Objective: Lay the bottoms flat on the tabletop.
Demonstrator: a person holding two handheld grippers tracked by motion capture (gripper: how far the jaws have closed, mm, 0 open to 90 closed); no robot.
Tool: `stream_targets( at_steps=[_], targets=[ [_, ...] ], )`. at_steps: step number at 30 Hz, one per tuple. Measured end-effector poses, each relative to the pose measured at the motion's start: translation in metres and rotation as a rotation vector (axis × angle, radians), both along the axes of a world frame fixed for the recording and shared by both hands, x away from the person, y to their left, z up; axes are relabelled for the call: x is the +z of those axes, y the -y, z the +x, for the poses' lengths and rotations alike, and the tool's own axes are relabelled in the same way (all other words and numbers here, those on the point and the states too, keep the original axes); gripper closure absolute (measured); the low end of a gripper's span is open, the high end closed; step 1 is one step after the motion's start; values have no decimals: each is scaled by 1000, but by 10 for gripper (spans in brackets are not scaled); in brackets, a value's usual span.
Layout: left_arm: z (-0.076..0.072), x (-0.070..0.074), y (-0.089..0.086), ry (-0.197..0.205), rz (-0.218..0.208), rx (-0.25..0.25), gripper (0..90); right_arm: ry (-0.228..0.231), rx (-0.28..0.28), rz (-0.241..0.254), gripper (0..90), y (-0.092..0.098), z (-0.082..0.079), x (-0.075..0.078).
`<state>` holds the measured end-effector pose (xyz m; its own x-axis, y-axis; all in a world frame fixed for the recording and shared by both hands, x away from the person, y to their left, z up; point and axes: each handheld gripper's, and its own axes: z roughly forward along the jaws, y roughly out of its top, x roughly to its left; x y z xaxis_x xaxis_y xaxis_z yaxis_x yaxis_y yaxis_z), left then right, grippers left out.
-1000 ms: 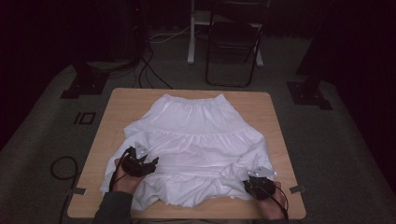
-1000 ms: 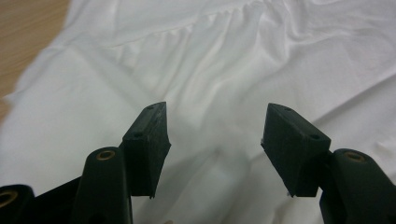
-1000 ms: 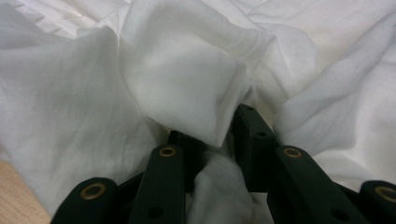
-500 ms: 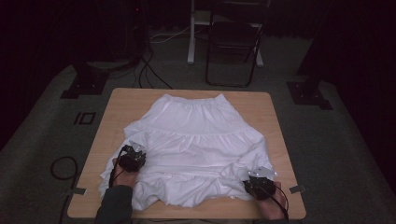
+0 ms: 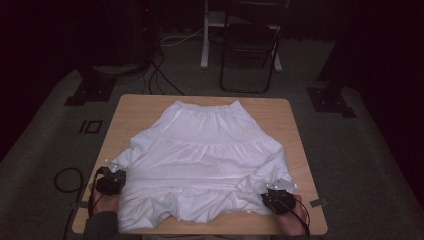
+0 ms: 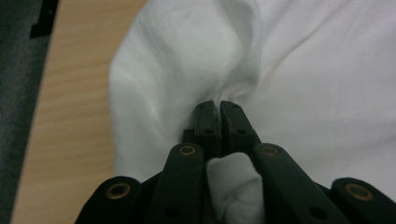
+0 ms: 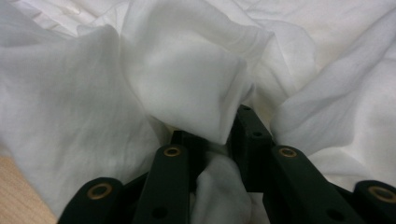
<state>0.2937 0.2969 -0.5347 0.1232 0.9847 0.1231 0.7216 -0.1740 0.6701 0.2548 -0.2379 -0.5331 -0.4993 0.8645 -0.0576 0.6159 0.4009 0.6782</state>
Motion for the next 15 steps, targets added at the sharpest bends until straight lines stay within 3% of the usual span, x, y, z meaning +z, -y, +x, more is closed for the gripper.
stream_targets(
  at_steps=[7,15],
  targets=[
    [-19,1,-27,11,-12,109,843,-9,-7,-9,818,3,-3,1],
    [-34,0,-41,-1,-9,162,834,-40,-45,-3,835,14,-16,1]
  ],
)
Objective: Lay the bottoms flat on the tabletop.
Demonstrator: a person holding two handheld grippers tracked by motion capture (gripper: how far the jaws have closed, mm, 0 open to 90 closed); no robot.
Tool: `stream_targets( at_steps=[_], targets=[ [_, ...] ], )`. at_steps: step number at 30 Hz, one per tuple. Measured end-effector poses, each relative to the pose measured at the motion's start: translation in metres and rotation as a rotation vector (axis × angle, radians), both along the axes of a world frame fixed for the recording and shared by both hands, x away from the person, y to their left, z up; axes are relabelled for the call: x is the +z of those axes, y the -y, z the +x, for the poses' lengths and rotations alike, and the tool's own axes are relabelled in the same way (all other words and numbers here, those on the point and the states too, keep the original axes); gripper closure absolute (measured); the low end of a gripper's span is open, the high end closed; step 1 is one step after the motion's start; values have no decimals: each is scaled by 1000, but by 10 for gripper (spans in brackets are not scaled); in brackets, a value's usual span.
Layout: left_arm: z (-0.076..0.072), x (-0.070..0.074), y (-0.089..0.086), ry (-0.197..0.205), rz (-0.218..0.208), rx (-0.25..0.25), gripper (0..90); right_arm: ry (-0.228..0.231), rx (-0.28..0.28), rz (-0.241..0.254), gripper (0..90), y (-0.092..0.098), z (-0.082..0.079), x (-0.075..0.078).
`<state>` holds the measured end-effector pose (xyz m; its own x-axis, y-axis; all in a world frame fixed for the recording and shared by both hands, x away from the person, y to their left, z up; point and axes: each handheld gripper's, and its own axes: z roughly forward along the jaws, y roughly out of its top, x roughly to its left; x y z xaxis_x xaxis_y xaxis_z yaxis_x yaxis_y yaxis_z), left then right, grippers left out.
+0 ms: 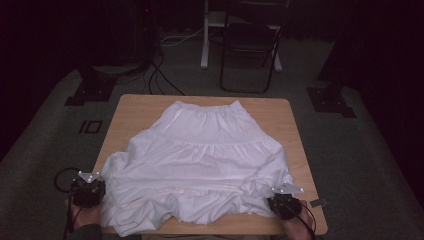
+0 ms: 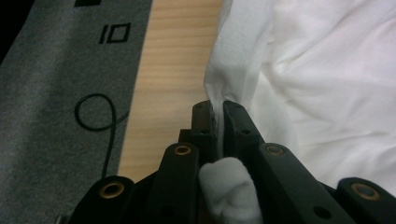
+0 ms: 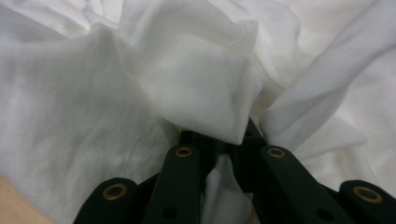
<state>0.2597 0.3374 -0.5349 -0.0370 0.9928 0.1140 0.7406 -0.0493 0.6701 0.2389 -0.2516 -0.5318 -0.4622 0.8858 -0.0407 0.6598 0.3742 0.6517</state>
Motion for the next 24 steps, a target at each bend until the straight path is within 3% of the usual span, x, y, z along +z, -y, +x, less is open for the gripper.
stream_targets(
  at_steps=[2,7,11,14,15,17,20,21,22,24],
  targets=[
    [-3,1,2,7,3,-23,827,-7,-12,-2,834,4,-4,0],
    [-8,15,15,89,1,-116,709,-8,-31,3,821,14,-14,3],
    [-5,30,30,132,1,-179,659,44,-14,32,739,15,-21,12],
    [3,38,41,144,2,-219,644,104,-10,39,681,14,-24,24],
    [3,38,41,144,2,-219,636,104,-10,39,681,14,-24,24],
    [10,40,50,146,3,-244,625,171,-12,58,649,14,-25,41],
    [15,40,56,143,2,-261,618,206,-12,68,638,14,-24,49],
    [24,39,66,139,5,-292,618,225,-9,81,633,13,-22,53],
    [30,37,71,136,7,-307,612,243,-5,89,596,9,-12,60],
    [39,33,77,127,9,-325,605,234,1,90,578,3,4,58]
  ],
)
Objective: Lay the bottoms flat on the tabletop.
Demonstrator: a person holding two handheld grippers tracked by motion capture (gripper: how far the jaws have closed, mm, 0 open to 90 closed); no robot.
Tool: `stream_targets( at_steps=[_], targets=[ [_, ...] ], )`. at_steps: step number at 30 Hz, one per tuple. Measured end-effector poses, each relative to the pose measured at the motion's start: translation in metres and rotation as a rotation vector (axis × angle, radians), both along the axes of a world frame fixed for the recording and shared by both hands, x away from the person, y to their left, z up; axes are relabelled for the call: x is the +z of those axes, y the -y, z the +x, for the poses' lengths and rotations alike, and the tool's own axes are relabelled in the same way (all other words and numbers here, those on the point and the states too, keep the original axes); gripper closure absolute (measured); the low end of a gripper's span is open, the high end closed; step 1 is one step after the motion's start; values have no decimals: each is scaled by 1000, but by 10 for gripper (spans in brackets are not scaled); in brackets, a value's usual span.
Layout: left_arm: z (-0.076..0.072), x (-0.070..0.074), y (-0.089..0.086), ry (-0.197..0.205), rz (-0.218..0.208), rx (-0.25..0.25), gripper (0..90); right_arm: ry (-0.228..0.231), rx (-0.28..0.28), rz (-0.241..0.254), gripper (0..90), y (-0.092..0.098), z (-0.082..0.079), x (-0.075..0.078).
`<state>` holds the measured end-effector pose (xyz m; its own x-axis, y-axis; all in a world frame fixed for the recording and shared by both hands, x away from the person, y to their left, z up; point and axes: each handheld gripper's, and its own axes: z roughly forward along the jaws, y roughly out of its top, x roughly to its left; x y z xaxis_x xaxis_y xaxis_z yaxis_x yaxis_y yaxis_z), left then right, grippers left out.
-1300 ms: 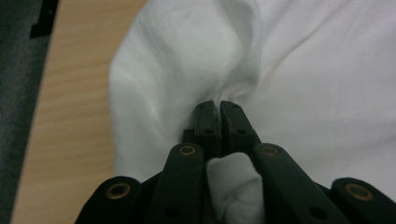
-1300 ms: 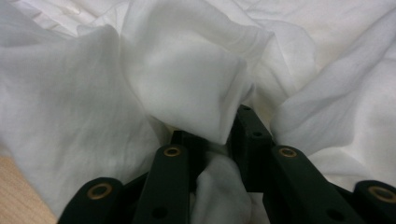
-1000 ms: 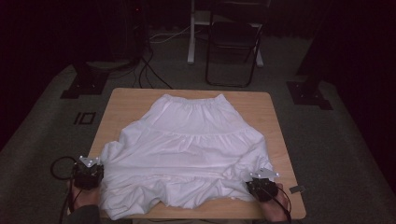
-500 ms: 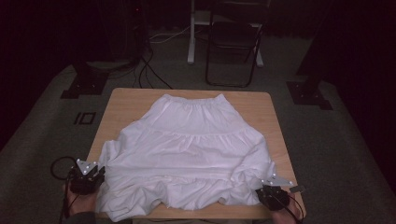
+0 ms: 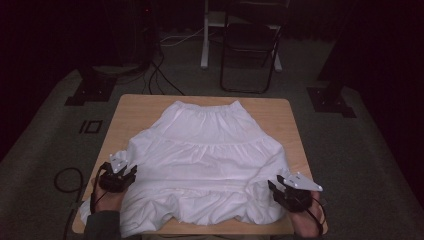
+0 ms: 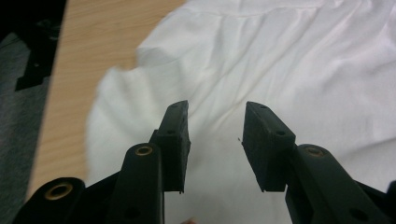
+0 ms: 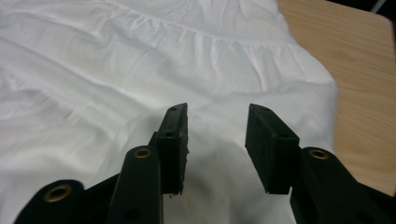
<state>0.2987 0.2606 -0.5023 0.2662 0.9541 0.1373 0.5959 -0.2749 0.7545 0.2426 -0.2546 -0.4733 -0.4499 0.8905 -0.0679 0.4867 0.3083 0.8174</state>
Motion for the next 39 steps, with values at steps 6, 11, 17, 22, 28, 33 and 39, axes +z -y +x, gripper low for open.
stream_targets(
  at_steps=[6,11,17,22,28,33,39],
  targets=[
    [22,-18,8,-34,1,-28,590,-57,-3,-47,546,-23,40,-17],
    [30,-33,9,-72,6,-20,590,-122,-35,-100,491,-38,69,-40],
    [29,-38,5,-81,-9,-5,603,-209,-51,-169,545,-36,77,-59],
    [28,-40,5,-69,-17,-4,617,-228,-61,-172,746,-24,72,-60],
    [26,-41,2,-64,-41,-4,618,-228,-108,-158,799,-1,62,-60],
    [24,-42,2,-62,-46,-3,619,-224,-134,-145,804,14,55,-60],
    [23,-42,2,-63,-50,-9,618,-223,-170,-133,821,28,47,-57]
  ],
)
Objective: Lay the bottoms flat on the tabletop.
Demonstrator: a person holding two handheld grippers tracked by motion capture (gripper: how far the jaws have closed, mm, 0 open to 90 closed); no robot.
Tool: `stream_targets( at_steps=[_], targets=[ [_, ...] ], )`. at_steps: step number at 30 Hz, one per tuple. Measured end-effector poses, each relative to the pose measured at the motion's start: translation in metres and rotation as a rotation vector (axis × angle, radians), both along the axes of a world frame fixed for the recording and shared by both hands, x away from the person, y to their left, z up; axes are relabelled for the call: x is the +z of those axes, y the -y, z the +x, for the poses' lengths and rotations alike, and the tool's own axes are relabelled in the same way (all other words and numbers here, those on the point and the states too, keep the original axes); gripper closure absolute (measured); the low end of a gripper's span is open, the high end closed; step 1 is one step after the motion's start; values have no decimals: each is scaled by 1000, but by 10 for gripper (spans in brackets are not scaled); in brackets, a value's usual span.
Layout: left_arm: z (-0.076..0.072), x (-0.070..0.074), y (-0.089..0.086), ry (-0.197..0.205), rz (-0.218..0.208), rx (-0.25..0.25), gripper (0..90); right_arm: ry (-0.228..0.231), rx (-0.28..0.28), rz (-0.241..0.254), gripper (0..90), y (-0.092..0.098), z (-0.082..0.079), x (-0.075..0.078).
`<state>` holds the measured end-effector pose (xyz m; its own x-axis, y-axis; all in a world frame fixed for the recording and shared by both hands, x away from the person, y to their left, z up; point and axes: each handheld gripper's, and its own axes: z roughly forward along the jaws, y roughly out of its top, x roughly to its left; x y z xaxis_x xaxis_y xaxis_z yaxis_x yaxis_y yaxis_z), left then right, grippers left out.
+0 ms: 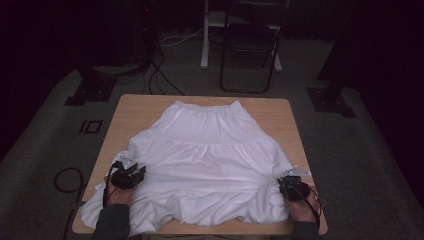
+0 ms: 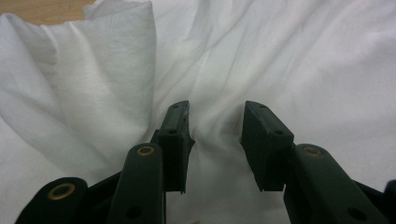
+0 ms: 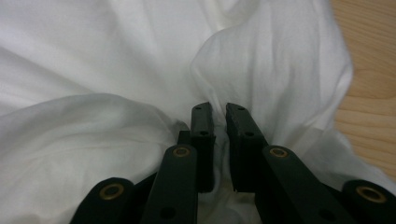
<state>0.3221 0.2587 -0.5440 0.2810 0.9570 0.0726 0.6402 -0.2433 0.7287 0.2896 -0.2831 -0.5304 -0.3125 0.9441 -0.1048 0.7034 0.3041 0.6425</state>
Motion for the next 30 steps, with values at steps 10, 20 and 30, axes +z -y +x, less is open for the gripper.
stream_targets(
  at_steps=[10,20,30],
  targets=[
    [-1,0,0,0,0,-2,616,64,-12,55,762,8,-8,12],
    [-2,0,-1,1,3,12,617,27,-32,95,527,19,-13,9],
    [-4,0,-6,4,-3,28,618,5,-99,81,793,30,-23,7]
  ],
)
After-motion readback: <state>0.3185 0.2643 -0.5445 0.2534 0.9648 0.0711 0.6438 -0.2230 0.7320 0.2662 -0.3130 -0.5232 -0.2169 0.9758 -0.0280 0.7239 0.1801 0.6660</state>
